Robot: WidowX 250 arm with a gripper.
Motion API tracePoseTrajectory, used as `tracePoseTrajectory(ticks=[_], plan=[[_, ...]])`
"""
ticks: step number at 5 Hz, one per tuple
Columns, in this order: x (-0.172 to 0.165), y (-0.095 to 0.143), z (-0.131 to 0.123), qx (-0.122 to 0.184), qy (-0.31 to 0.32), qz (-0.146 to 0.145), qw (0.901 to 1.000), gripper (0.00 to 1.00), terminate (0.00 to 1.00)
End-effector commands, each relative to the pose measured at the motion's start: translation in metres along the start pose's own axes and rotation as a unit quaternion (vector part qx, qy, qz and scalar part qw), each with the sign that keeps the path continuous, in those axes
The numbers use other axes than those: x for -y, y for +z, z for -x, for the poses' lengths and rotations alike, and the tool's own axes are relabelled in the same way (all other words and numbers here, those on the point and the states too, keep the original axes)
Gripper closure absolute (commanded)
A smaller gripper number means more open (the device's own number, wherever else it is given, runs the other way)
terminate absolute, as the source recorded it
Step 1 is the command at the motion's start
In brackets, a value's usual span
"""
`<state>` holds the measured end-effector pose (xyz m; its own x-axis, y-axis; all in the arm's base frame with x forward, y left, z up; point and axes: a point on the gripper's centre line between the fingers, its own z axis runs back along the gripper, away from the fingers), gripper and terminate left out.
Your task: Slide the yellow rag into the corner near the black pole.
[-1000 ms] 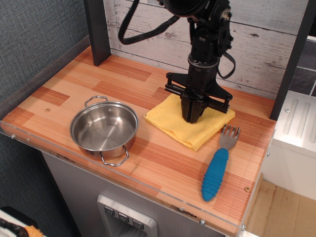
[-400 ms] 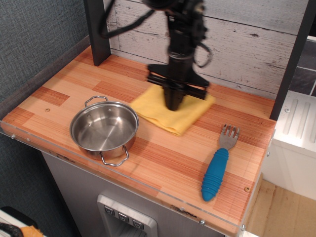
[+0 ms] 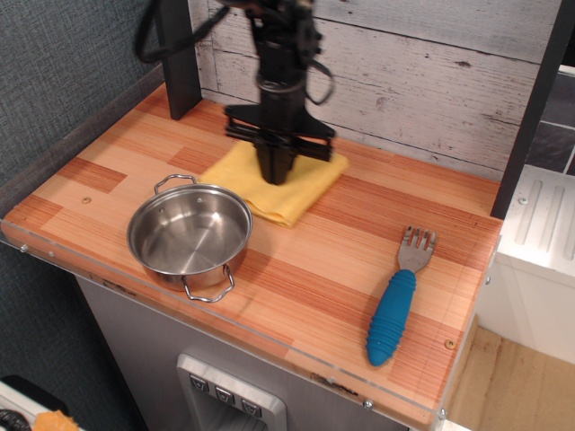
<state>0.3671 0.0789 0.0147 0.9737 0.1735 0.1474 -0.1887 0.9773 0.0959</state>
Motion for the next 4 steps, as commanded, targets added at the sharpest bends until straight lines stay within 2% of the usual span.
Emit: tracePoseTrajectory(ticks=[1, 3, 4], plan=[[-0.038, 0.005, -0.005, 0.027, 0.007, -0.021, 0.9994, 1.0, 0.0], [-0.067, 0.003, -0.008, 0.015, 0.025, -0.041, 0.9987, 1.0, 0.0], [-0.076, 0.003, -0.01, 0.02, 0.029, -0.043, 0.9985, 1.0, 0.0]])
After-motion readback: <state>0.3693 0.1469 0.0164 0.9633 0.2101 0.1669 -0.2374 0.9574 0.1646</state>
